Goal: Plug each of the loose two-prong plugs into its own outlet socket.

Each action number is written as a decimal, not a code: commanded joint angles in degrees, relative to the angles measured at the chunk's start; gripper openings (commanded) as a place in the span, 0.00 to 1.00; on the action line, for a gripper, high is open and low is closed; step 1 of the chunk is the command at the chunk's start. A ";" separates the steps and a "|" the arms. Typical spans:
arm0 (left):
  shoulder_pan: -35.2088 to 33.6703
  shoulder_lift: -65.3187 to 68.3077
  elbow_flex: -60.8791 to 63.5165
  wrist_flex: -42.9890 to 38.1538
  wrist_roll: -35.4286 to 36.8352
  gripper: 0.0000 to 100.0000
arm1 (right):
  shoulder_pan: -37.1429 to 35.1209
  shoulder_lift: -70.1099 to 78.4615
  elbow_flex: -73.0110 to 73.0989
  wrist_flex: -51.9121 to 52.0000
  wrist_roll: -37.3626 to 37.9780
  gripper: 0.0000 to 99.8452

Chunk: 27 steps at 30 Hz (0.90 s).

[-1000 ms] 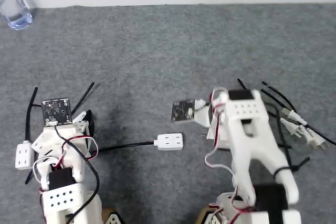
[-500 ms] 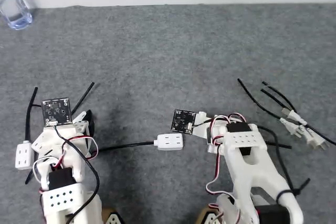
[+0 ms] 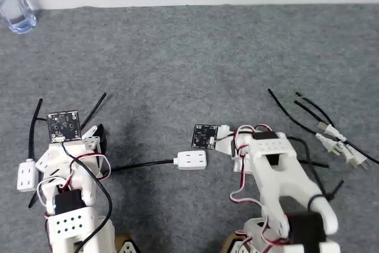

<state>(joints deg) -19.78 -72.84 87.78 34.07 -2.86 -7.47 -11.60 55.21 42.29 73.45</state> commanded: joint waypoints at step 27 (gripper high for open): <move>0.26 -0.09 -0.22 -1.23 -0.53 0.23 | -1.27 3.12 -13.01 8.48 0.18 0.15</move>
<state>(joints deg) -19.78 -72.84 87.78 34.07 -2.86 -8.53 -8.35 44.92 51.16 73.45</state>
